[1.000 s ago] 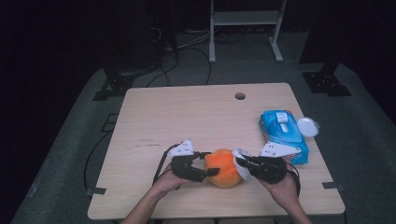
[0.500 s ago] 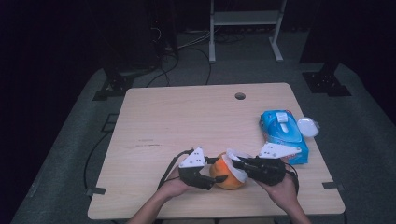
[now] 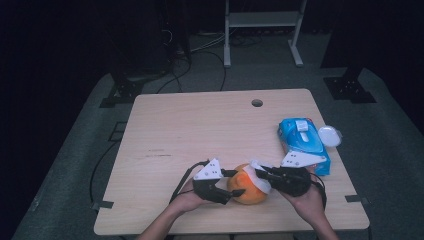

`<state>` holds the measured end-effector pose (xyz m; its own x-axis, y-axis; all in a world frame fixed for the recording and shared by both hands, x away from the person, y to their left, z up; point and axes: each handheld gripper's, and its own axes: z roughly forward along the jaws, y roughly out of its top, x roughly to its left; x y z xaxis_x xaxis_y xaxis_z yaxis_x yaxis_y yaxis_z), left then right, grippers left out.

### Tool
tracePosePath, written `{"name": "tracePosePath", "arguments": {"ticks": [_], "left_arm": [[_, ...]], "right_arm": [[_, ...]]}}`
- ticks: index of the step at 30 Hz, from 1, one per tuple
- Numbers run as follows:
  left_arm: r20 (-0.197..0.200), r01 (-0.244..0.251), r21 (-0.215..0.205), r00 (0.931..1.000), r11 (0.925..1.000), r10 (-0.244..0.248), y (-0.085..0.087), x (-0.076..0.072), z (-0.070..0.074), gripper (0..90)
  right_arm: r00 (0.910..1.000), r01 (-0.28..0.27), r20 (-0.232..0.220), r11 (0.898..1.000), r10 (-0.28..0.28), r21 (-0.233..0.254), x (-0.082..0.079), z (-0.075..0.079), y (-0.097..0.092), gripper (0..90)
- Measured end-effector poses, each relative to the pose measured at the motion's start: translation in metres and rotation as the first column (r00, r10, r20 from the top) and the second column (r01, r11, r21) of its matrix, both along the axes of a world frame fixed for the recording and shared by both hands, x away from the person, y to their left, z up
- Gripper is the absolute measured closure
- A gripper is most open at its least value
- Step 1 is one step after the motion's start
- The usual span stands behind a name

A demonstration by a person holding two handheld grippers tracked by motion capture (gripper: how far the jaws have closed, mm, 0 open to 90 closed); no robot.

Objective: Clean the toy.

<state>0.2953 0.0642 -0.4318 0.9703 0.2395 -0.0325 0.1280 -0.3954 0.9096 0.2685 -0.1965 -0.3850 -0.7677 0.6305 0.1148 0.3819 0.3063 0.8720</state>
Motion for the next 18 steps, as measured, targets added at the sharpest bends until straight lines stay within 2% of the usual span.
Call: {"name": "tracePosePath", "arguments": {"ticks": [4, 6, 8, 10, 13, 16, 18], "left_arm": [[0.031, 0.03, 0.017, 0.9991, 0.9994, -0.031, -0.008, -0.007, -0.001, 36.9], [0.042, 0.038, 0.031, 0.9983, 0.9988, -0.04, -0.011, -0.011, -0.001, 36.8], [0.043, 0.041, 0.035, 0.9982, 0.9985, -0.043, -0.012, -0.012, -0.001, 37.0], [0.037, 0.046, 0.029, 0.9982, 0.9985, -0.047, -0.011, -0.012, -0.002, 37.3], [0.036, 0.05, 0.026, 0.998, 0.9984, -0.051, -0.011, -0.012, -0.003, 37.6], [0.041, 0.054, 0.026, 0.9976, 0.9982, -0.055, -0.012, -0.012, -0.004, 37.8], [0.04, 0.056, 0.024, 0.9976, 0.9982, -0.057, -0.012, -0.012, -0.004, 37.8]], "right_arm": [[0.9961, -0.087, 0.009, 0.996, 0.087, 0.019, -0.012, 0.006, 0.022, 82.1], [0.9919, -0.123, 0.029, 0.992, 0.123, -0.005, -0.017, 0.008, 0.035, 82.1], [0.9915, -0.125, 0.035, 0.992, 0.126, -0.033, -0.019, 0.008, 0.041, 82.1], [0.9948, -0.099, 0.023, 0.995, 0.1, -0.033, -0.015, 0.005, 0.037, 82.1], [0.9996, -0.025, 0.015, 0.998, 0.026, -0.053, -0.006, 0.002, 0.024, 82.1], [0.9996, 0.025, -0.01, 0.998, -0.025, -0.059, 0.001, -0.001, 0.01, 82.1], [0.9981, 0.058, -0.016, 0.995, -0.06, -0.079, 0.005, -0.002, 0.0, 82.0]]}}
